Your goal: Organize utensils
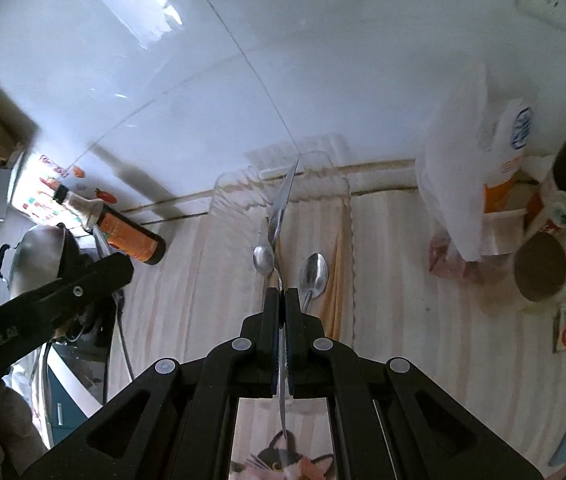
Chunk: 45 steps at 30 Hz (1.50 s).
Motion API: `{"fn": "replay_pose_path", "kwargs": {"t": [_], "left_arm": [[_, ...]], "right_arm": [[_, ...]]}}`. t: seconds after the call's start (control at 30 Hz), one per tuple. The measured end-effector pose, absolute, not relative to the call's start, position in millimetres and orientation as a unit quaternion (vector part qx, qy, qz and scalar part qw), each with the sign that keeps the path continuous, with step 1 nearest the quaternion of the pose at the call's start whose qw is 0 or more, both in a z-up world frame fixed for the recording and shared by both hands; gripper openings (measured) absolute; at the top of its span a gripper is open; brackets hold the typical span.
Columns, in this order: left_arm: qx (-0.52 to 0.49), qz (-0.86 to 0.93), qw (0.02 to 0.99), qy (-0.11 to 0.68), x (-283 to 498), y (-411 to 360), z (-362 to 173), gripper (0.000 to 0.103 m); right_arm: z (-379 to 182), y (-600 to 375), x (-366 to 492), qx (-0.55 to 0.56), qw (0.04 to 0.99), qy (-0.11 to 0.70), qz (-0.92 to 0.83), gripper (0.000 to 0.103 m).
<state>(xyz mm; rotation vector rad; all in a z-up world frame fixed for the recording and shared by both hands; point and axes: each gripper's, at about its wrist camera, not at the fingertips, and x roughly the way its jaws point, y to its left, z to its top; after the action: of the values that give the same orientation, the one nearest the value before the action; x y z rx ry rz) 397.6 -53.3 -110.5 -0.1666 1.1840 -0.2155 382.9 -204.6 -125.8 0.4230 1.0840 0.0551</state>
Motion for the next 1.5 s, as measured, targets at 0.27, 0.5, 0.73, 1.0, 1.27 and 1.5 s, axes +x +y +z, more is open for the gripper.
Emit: {"fn": "replay_pose_path", "kwargs": {"t": [0.27,0.5,0.73,1.0,1.27,1.5], "left_arm": [[-0.09,-0.116,0.79,0.595,424.3,-59.0,-136.6,0.033],[-0.019,-0.062,0.829,0.556,400.7,-48.5,-126.9,0.061],[0.036,-0.027,0.851,0.523,373.2,-28.4,-137.6,0.088],[0.072,-0.022,0.861,0.503,347.2,-15.2,-148.3,0.103],[0.082,-0.045,0.867,0.489,322.3,-9.3,-140.7,0.103],[0.083,-0.052,0.886,0.453,282.5,-1.7,-107.9,0.103]], "right_arm": [[-165.0,-207.4,413.7,0.212,0.803,0.556,0.033,0.003],[-176.7,-204.6,401.7,0.186,0.8,0.57,0.003,0.013],[-164.8,-201.6,370.5,0.137,0.82,0.554,-0.054,0.045],[-161.4,-186.7,333.6,0.088,0.832,0.535,-0.116,0.092],[-155.7,-171.9,302.9,0.061,0.839,0.517,-0.157,0.103],[-135.5,-164.2,266.3,0.065,0.852,0.489,-0.177,0.103]]}}
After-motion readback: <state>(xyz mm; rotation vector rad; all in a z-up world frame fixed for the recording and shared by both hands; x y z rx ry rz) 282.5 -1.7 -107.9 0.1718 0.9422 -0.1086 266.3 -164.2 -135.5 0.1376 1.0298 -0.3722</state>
